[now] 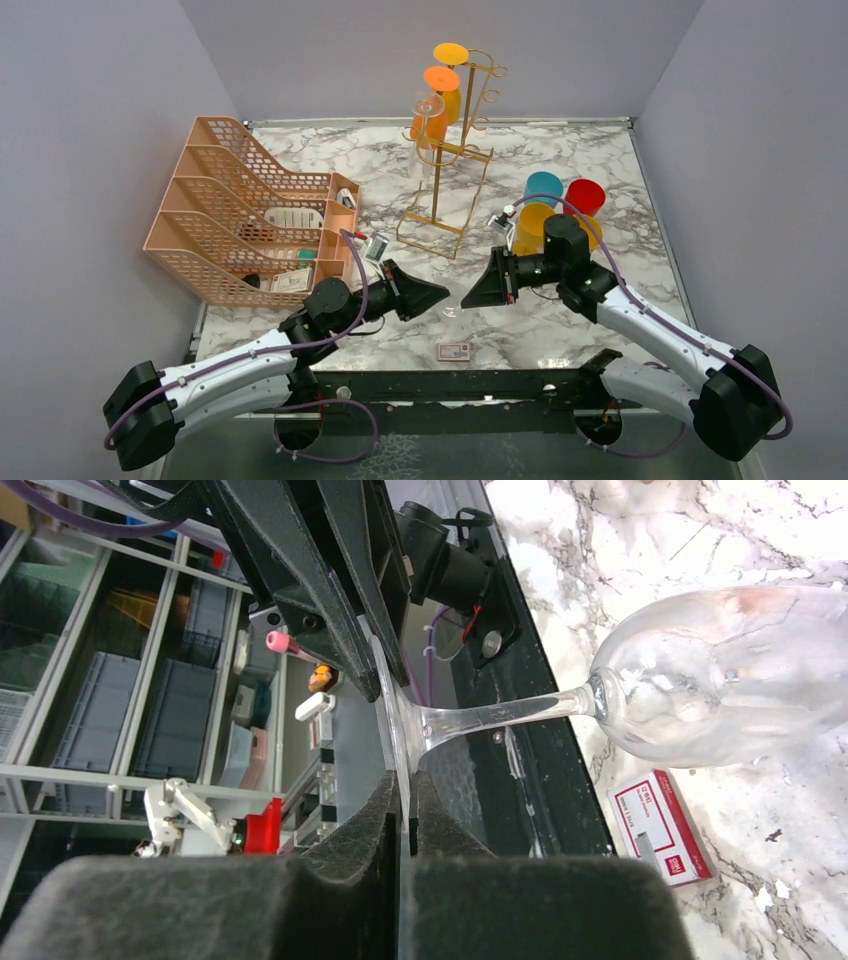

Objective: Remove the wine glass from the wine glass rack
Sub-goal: Place the wine glass at the center of the board.

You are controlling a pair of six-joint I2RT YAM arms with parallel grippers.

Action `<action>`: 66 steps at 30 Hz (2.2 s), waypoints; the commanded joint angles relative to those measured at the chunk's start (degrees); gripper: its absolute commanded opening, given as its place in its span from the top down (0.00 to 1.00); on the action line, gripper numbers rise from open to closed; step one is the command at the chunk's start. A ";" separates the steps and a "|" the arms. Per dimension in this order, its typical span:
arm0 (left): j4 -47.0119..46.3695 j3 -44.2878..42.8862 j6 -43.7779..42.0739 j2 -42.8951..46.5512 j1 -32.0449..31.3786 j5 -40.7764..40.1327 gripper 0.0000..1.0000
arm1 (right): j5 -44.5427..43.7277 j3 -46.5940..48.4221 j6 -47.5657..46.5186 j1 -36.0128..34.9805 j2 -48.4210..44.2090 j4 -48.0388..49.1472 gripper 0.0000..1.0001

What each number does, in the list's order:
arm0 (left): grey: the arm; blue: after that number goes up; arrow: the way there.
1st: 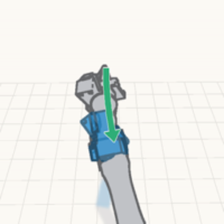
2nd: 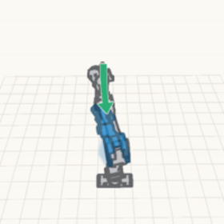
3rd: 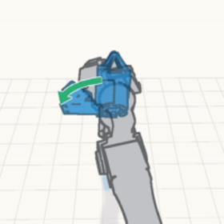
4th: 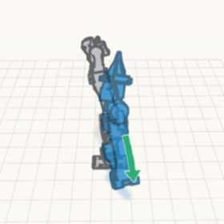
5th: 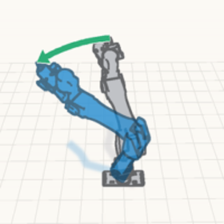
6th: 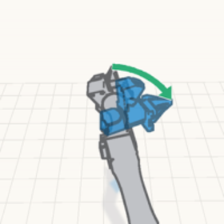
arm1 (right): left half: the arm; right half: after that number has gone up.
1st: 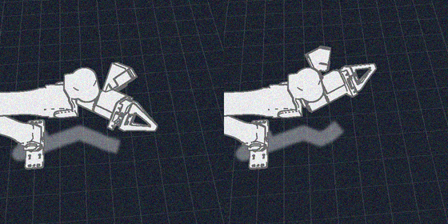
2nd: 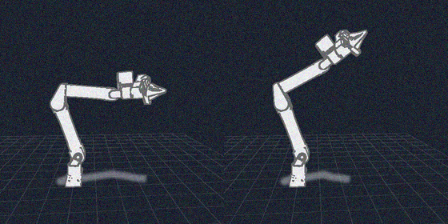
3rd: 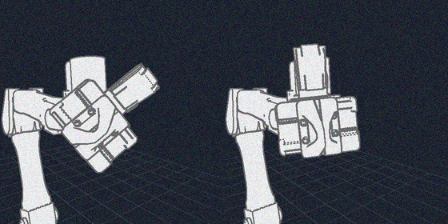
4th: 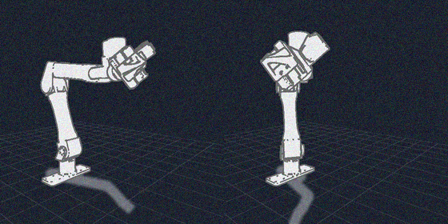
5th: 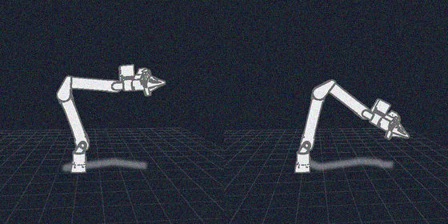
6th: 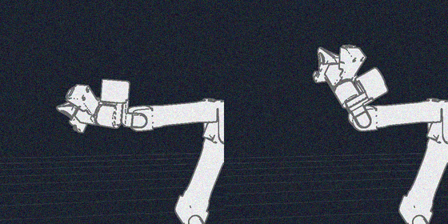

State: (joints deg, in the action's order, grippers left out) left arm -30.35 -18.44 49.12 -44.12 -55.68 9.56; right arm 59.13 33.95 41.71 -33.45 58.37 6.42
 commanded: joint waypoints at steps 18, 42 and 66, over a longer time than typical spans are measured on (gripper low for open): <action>0.11 1.02 -0.58 1.95 -2.50 7.66 0.57 | -15.38 3.54 -12.76 -2.05 -9.37 -9.36 0.99; 1.96 -4.14 -2.06 -5.67 -2.98 8.62 0.74 | -9.02 2.72 -16.44 -2.06 -9.83 -9.71 0.99; 15.39 -9.17 -24.20 -4.31 -2.94 11.08 1.00 | -19.73 4.82 -20.44 -2.06 -13.36 -14.74 0.42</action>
State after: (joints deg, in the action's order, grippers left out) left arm -22.33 -21.54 38.85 -50.19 -58.26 18.20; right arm 47.57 35.99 23.53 -35.42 47.77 -6.26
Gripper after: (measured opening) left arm 0.080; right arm 0.556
